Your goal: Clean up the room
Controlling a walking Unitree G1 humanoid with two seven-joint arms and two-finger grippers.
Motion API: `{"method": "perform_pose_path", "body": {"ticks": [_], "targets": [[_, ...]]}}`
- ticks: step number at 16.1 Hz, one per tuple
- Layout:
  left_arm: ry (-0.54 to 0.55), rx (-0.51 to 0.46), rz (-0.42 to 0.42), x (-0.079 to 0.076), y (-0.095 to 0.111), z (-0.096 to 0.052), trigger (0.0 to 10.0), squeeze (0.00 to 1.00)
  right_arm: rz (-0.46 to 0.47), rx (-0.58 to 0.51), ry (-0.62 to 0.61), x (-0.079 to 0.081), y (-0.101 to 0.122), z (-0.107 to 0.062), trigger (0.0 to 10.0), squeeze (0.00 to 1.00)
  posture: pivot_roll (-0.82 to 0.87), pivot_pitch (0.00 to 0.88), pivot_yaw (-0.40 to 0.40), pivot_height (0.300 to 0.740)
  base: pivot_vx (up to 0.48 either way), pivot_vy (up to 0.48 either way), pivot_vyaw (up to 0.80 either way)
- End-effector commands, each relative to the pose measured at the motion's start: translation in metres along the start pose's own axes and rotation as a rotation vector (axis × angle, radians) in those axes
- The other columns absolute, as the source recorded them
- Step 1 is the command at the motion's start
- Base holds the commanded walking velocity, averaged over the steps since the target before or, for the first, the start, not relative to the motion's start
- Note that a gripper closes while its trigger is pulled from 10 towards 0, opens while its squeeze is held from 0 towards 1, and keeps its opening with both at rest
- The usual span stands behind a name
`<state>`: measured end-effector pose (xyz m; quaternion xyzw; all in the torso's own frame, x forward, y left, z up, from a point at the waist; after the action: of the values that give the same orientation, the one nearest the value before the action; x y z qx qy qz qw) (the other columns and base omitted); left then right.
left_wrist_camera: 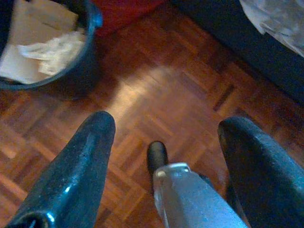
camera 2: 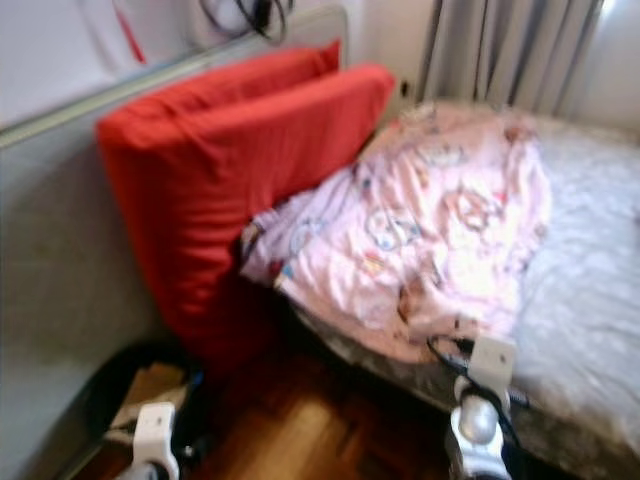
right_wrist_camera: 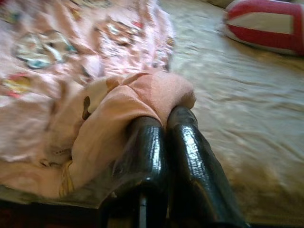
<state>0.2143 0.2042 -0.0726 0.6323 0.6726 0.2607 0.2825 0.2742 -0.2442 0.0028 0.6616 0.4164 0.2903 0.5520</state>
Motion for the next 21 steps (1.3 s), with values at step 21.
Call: {"method": "perform_pose_path", "body": {"ticks": [21], "targets": [[-0.005,0.047,0.011,0.0,-0.011,-0.002,10.0,0.0,0.02,0.067,0.059,0.008,-0.01,-0.004,10.0,0.35,0.01,0.0,0.048,0.74,0.0,0.0,0.0]]}}
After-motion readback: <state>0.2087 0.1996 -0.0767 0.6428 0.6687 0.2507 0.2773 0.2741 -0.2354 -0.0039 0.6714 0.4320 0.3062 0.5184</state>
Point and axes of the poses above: a point about 5 cm out from each wrist's last joint towards the gripper, its own z axis pointing out of the wrist towards the gripper, its own y axis along the axis of the wrist's last joint, x = y × z, the point moved 1 cm from there along z, pointing out of the wrist towards the gripper, and after that the axes turned 3 degrees about z, right-handed, at the moved point
